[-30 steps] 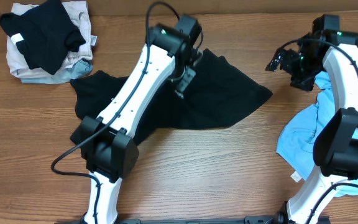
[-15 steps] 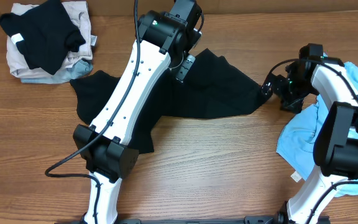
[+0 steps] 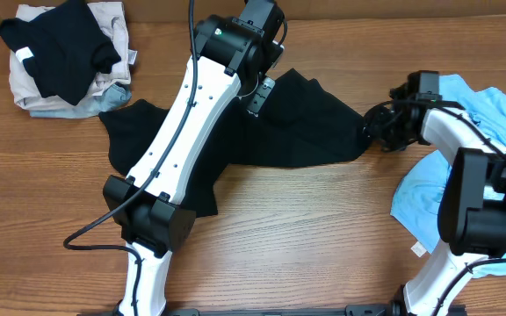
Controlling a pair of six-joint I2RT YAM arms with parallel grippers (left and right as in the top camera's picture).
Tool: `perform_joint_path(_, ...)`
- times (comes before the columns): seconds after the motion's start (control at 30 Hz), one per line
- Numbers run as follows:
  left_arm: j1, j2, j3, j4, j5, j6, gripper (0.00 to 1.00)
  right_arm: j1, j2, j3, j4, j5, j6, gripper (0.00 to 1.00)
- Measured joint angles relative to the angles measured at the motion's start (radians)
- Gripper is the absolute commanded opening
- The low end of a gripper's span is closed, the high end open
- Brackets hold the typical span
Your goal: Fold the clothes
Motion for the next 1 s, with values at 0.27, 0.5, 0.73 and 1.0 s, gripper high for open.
perform_joint_path(0.27, 0.048, 0.000, 0.003, 0.008, -0.019, 0.000, 0.04, 0.050, -0.006, 0.003, 0.001, 0.119, 0.114, 0.04)
perform_joint_path(0.5, 0.093, -0.004, 0.241, -0.074, -0.129, 0.000, 0.04, -0.051, -0.224, 0.183, -0.270, 0.103, 0.117, 0.04)
perform_joint_path(0.73, 0.107, -0.169, 0.412, -0.140, -0.197, -0.001, 0.04, -0.194, -0.662, 0.404, -0.453, 0.100, 0.101, 0.04)
perform_joint_path(1.0, 0.108, -0.509, 0.433, -0.166, -0.208, -0.001, 0.04, -0.231, -0.976, 0.410, -0.577, 0.085, 0.079, 0.04)
